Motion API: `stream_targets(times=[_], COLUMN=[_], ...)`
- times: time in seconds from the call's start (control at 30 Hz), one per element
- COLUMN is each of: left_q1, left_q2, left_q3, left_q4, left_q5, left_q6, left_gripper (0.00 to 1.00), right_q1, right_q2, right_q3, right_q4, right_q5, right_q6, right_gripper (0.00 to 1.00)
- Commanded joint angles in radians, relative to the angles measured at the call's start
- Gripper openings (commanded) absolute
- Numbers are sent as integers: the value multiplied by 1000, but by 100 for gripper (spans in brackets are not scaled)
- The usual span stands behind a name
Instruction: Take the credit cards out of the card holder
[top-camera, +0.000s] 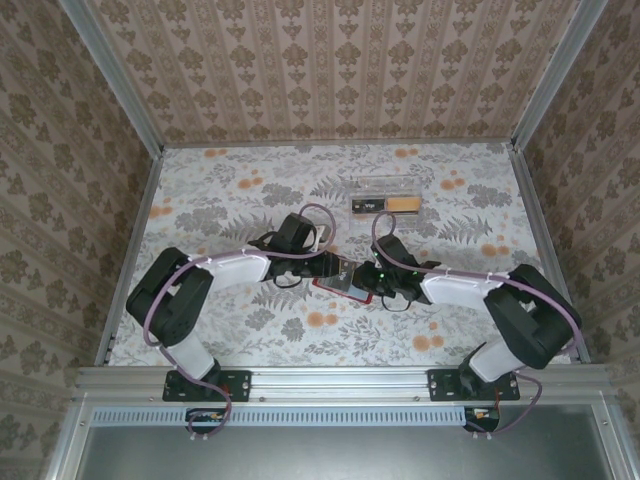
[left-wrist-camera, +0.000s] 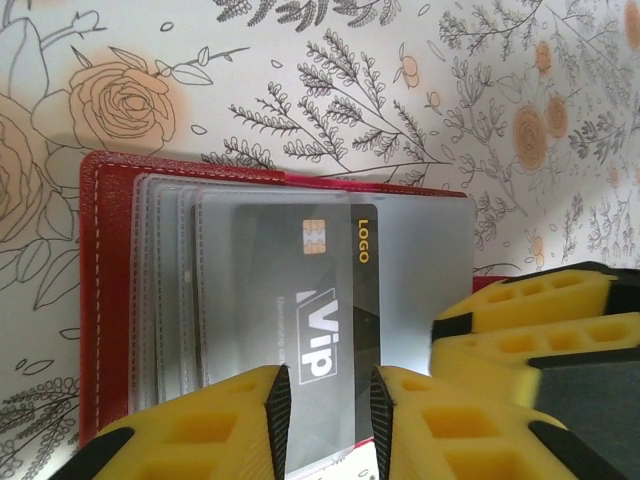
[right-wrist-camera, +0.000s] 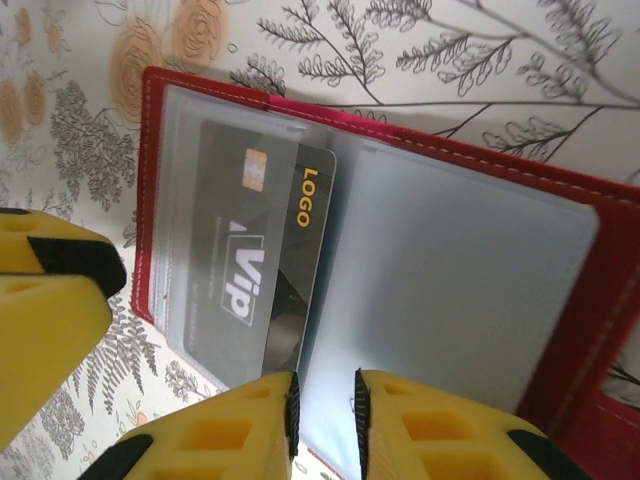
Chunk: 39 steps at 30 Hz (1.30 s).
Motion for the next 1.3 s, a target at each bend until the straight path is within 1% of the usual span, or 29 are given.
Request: stream_targets(times=[0.0,0.27,0.37,0.43,0.73,0.77,0.83,1.03,1.13,1.23,1.27], left_q1=[12,15,14,14,9,9,9,13,23,34,35], left_q2=[35,67,72,76,99,99,99,101,114,125,127], left_q3=[15,5,-1,0,5,4,3,5,23,18,18], left_q4=[7,-17,-19,-19,-22,-25,-25,-44,-93,-96,-97], left_q5=[21,-4,-5,-4,1,1,-1,-19,-52,-54,-54], left_q6=[-2,-12,-17,-18,-22,-22,-20,-22,-22,-30,-31], left_gripper=[30,28,27,25,23,21,21,20,14,13,11], right_q1=[5,-2,-10,-15,-24,-24,-26,-40,-55,-72,-79], right_q2=[36,84,101,109,143,146,151,139,136,140,138], right_q3=[22,17,5,-2,-9,-9,-11,-53,-87,-124,-139], right_q4=[80,136,172,186,251,258,264,303,329,366,382], right_q5=[-47,-61,-74,-81,-114,-116,-119,-124,-127,-137,-141], right_q6=[49,84,102,110,131,133,138,150,159,168,174], right_gripper=[25,25,26,26,24,23,20,3,0,0,0])
